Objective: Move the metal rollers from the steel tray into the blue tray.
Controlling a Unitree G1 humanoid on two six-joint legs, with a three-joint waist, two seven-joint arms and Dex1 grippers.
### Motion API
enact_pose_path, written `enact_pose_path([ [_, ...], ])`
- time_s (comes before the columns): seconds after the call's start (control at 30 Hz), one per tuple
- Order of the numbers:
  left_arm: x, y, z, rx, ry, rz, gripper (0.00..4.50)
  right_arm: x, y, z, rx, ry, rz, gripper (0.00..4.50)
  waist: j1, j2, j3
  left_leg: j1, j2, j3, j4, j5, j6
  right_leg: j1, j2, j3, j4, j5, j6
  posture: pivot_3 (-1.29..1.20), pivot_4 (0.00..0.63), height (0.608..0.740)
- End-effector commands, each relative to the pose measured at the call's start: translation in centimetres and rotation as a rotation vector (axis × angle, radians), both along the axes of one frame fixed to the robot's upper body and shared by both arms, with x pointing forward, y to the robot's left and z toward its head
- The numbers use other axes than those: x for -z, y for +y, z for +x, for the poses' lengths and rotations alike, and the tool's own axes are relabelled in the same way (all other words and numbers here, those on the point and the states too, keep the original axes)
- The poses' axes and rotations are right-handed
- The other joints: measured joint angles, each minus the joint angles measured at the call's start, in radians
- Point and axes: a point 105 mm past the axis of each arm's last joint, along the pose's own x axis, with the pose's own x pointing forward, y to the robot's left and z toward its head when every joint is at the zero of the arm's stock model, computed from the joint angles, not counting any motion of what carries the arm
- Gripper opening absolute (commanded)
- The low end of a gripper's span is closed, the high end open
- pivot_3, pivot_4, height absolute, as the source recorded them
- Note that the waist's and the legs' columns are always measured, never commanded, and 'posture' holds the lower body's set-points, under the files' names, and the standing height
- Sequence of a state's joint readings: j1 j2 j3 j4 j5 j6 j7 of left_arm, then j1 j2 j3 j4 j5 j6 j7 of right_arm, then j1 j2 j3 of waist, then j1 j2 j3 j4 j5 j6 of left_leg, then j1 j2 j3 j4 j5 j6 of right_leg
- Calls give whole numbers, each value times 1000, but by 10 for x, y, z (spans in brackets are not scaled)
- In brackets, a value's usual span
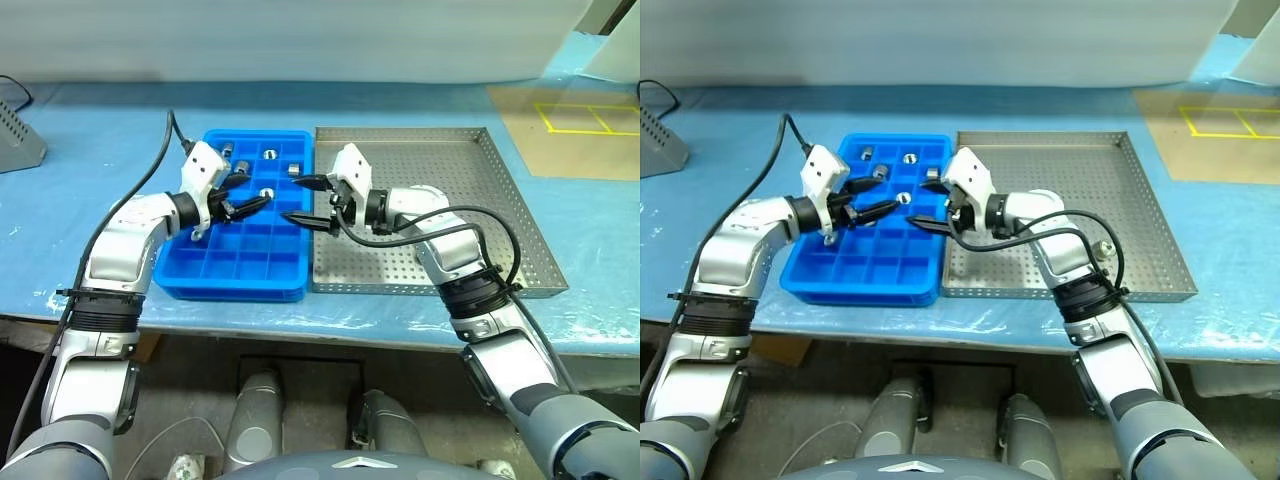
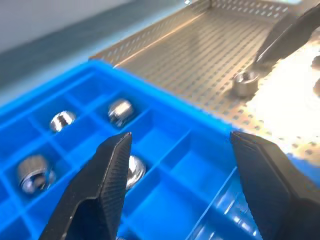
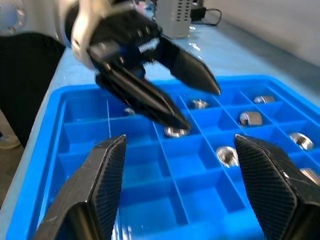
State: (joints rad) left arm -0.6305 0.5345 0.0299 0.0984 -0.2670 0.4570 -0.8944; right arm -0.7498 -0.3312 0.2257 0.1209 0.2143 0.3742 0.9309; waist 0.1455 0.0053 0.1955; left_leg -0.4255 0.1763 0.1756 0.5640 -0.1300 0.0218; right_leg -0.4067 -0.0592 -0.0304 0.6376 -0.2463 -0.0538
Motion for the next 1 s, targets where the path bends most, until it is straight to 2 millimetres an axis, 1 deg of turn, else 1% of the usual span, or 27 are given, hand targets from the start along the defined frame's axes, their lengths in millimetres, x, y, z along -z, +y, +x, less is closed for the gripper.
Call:
enact_pose_path([
  [0.03,-23,-23,-4,121,-65,-7,3300,-15,-34,9,129,-43,28,3529,0,0,0,0,0,0,0,0,0,0,0,0,0,0,0,-11,150,740],
  [0.07,-23,-27,-2,142,-67,3,3300,-15,-45,11,173,-44,25,3529,-1,0,0,0,0,0,1,0,0,0,0,1,0,0,0,-22,150,740],
  [0.1,-22,-30,0,154,-68,10,3300,-16,-51,13,198,-45,23,3529,-1,0,0,0,-1,0,1,0,0,0,0,1,0,0,0,-59,150,740],
  [0.23,-14,-48,22,173,-47,62,3300,-15,-95,14,354,-73,-27,3529,-20,0,0,3,-1,2,1,0,0,2,0,3,0,1,1,-162,150,740],
  [0.27,-11,-55,27,188,-46,77,3300,-19,-107,14,405,-82,-15,3529,-25,0,0,3,-2,2,1,0,0,2,0,4,0,1,1,-193,150,740],
  [0.33,-9,-67,37,202,-47,95,3300,-24,-121,11,465,-90,-1,3529,-43,0,0,3,-2,2,1,0,0,2,0,5,0,1,2,-233,150,740],
  [0.43,-5,-93,45,244,-58,118,3300,-22,-130,0,504,-91,-12,3529,-68,0,0,2,-3,2,2,0,1,2,0,5,-1,1,2,-305,150,740],
  [0.5,-2,-112,51,240,-62,126,3300,-23,-133,-6,533,-94,-8,3529,-85,0,0,2,-3,2,2,-1,2,2,0,5,-2,1,3,-341,150,740],
  [0.57,5,-127,56,225,-47,133,3300,-21,-134,-11,553,-84,5,3529,-104,0,0,1,-4,2,2,-3,6,2,0,5,-3,2,3,-372,150,740],
  [0.63,16,-144,58,210,-20,157,3300,-17,-135,-18,576,-74,1,3529,-122,0,0,1,-4,2,3,-3,7,3,0,5,-5,2,4,-413,150,740],
  [0.67,20,-149,58,205,-13,166,3300,-16,-135,-20,583,-72,2,3529,-130,0,0,1,-4,2,3,-3,9,4,1,5,-6,2,4,-419,150,740],
  [0.7,22,-151,59,193,-14,177,3300,-16,-135,-21,590,-71,3,3529,-139,0,0,2,-4,2,3,-2,10,5,1,5,-8,2,4,-432,150,740],
  [0.8,23,-146,67,119,-24,208,3300,-16,-139,-24,621,-70,6,3529,-164,0,0,1,-4,2,3,-3,12,7,1,5,-12,4,7,-454,150,740],
  [0.87,22,-142,71,89,-25,212,3300,-15,-141,-26,634,-68,6,3529,-167,0,0,1,-4,2,4,-3,13,7,1,5,-13,5,7,-455,150,740],
  [1.0,25,-130,80,-1,-65,298,3300,-11,-143,-25,653,-62,8,3529,-162,0,0,2,-4,2,5,-5,15,9,1,5,-14,5,7,-457,150,740],
])
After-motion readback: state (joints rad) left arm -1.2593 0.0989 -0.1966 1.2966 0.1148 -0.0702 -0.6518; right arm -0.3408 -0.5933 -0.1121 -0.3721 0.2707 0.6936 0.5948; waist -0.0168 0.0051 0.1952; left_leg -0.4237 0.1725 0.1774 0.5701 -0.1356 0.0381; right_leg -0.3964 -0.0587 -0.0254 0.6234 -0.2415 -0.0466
